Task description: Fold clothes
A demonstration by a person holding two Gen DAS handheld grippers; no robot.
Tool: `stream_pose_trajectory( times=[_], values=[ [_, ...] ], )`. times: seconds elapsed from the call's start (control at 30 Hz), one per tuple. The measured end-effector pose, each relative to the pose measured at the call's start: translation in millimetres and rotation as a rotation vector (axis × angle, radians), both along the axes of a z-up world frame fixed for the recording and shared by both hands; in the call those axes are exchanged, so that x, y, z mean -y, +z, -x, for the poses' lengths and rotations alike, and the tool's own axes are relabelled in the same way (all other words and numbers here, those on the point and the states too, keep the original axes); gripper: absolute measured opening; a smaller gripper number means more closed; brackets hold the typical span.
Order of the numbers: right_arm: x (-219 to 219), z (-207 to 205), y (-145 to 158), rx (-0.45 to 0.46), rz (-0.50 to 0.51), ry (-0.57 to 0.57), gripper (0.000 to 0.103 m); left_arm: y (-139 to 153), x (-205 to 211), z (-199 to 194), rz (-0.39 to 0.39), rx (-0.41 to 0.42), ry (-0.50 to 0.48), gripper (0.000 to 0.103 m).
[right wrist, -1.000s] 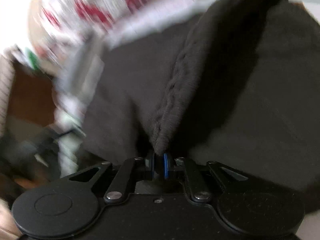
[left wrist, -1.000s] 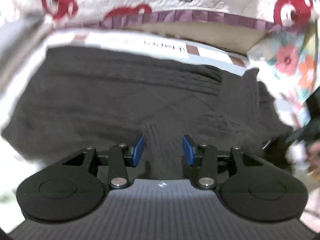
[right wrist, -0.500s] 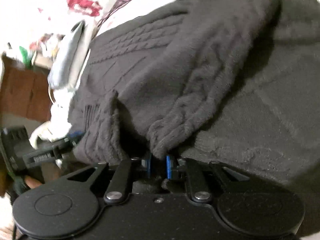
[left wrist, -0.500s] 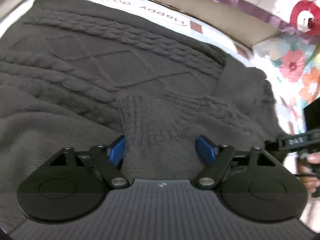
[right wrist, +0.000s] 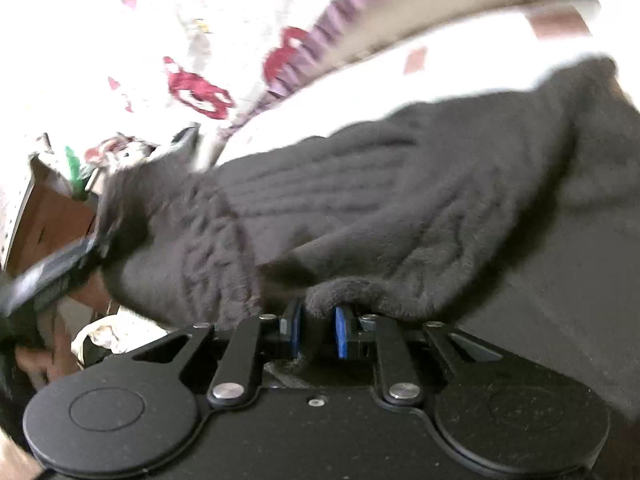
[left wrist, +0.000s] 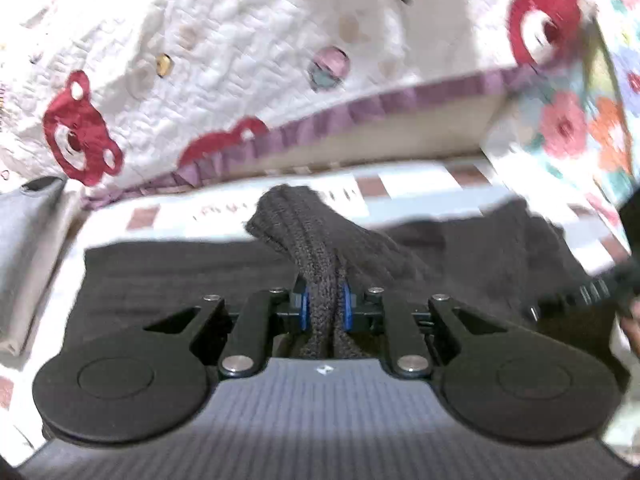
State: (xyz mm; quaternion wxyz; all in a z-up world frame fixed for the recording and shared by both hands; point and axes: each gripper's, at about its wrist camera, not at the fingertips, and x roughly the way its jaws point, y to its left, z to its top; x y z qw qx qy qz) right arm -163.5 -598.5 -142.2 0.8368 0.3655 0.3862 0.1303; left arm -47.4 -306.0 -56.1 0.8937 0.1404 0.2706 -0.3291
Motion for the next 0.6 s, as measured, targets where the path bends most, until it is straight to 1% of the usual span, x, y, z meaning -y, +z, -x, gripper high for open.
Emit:
stream_pose_trajectory(
  times=[0.03,0.07,0.13,0.17,0.2,0.23,0.27,0.3,0.33,0.4,0.43,0.47,0.53,0.57,0.6],
  values=[
    [-3.3,-1.0,4.7,0.026,0.015,0.0,0.021,8.9,-3.0,-6.5,0.037,0.03,0.016,0.014],
    [-6.3,-1.0,6.6,0.043,0.002,0.018,0.021,19.3,-7.6,-11.4,0.087,0.067,0.025,0.014],
    [-9.9,2.5,10.6,0.084,-0.027,0.04,0.021,31.8,-15.9,-21.5,0.151,0.101,0.096,0.015],
    [-16.1,2.5,13.2,0.11,-0.001,0.043,0.02,37.1,-19.8,-26.8,0.177,0.113,0.138,0.016],
    [-22.4,2.4,15.9,0.137,0.025,0.047,0.02,32.3,-23.7,-33.3,0.179,0.086,0.198,0.017],
    [-30.0,0.7,17.5,0.155,0.059,0.05,0.02,21.0,-27.4,-40.6,0.165,0.033,0.269,0.021],
    [-42.8,-7.5,15.2,0.141,0.118,0.052,0.019,9.7,-31.2,-47.9,0.151,-0.021,0.339,0.033],
    [-55.6,-15.8,12.8,0.127,0.178,0.054,0.016,-6.3,-35.6,-52.5,0.126,-0.07,0.388,0.043],
    [-67.1,-23.4,10.0,0.111,0.22,0.059,0.015,-25.2,-40.5,-55.4,0.095,-0.117,0.422,0.051],
    [-79.4,-31.6,0.9,0.057,0.188,0.105,0.015,-57.5,-49.6,-55.1,0.023,-0.183,0.473,0.051],
    [-84.4,-33.5,-2.7,0.033,0.19,0.133,0.015,-67.2,-54.0,-52.5,0.008,-0.217,0.481,0.051],
    [-85.9,-30.7,-4.2,0.022,0.229,0.149,0.016,-74.8,-58.6,-49.3,0.004,-0.251,0.485,0.051],
    [-87.9,-25.4,-7.0,-0.001,0.301,0.179,0.019,-80.7,-67.3,-42.5,0.026,-0.311,0.471,0.052],
    [-84.0,-24.3,-7.9,-0.012,0.31,0.176,0.019,-82.6,-71.5,-39.0,0.041,-0.34,0.462,0.053],
    [-77.1,-26.0,-7.5,-0.018,0.299,0.165,0.019,-84.4,-70.6,-36.7,0.04,-0.362,0.449,0.055]
  ],
)
